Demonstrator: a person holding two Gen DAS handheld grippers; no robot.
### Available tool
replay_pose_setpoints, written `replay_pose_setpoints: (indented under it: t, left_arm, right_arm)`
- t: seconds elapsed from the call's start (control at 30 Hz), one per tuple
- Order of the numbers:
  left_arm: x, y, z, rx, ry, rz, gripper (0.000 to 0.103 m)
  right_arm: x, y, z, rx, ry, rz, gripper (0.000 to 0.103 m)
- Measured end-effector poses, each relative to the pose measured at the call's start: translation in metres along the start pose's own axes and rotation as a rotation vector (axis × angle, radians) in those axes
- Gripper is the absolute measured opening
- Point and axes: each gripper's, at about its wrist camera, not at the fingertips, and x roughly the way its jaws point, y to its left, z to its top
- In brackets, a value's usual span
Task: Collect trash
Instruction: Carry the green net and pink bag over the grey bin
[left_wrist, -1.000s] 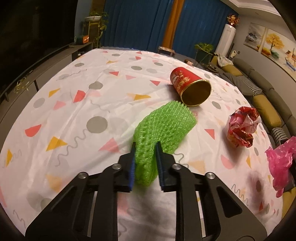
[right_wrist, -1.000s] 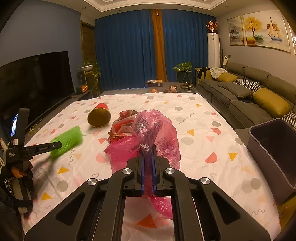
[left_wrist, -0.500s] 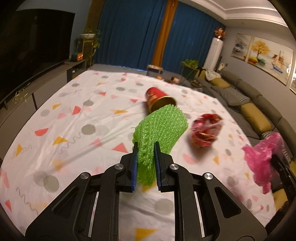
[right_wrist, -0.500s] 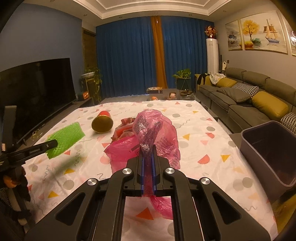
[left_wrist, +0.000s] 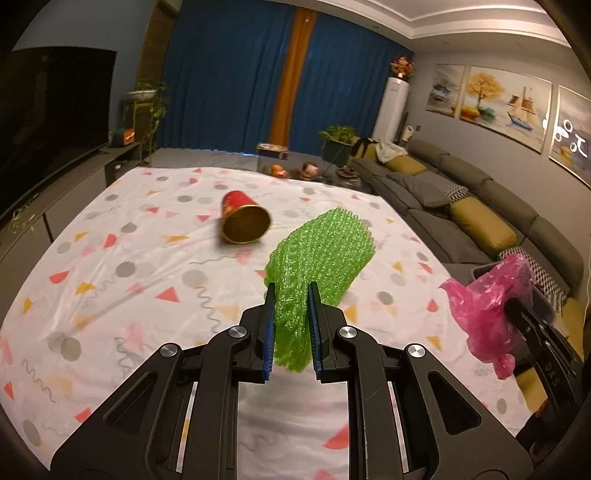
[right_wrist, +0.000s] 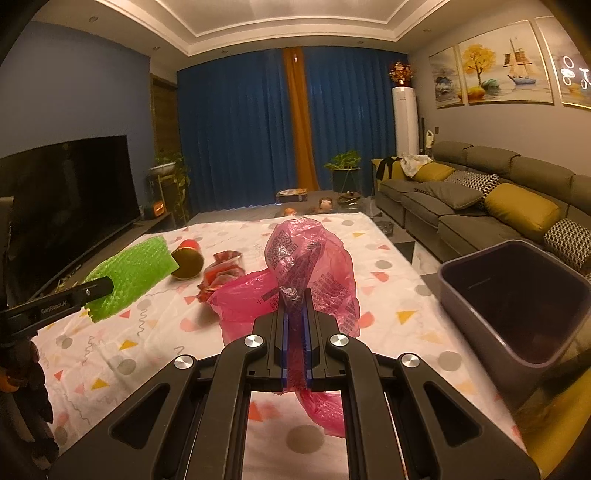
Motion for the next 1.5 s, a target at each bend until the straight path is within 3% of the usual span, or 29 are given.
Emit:
replay_pose_setpoints:
  t: [0.5, 0.8, 1.2, 1.5]
  left_arm:
    - [0.006, -0.080, -0.001, 0.090, -0.003, -0.093, 0.015]
    - [0.021, -0.158, 0.000, 0.177, -0.002, -0.197, 0.015]
    - [0.061, -0.272, -0.010, 0.300, 0.036, -0.348, 0.015]
    - [0.095, -0.307, -0.018, 0.330, 0.079, -0.378, 0.015]
  right_arm:
    - [-0.025, -0.058, 0.002, 0.049, -0.056, -0.086, 0.007]
    - [-0.040, -0.104, 0.006, 0.080, -0.106, -0.202, 0.007]
    - [-0.057, -0.176, 0.001, 0.184, -0.152, -0.373, 0.007]
    - [-0.052, -0.196, -0.003, 0.208, -0.159, -0.424, 0.007]
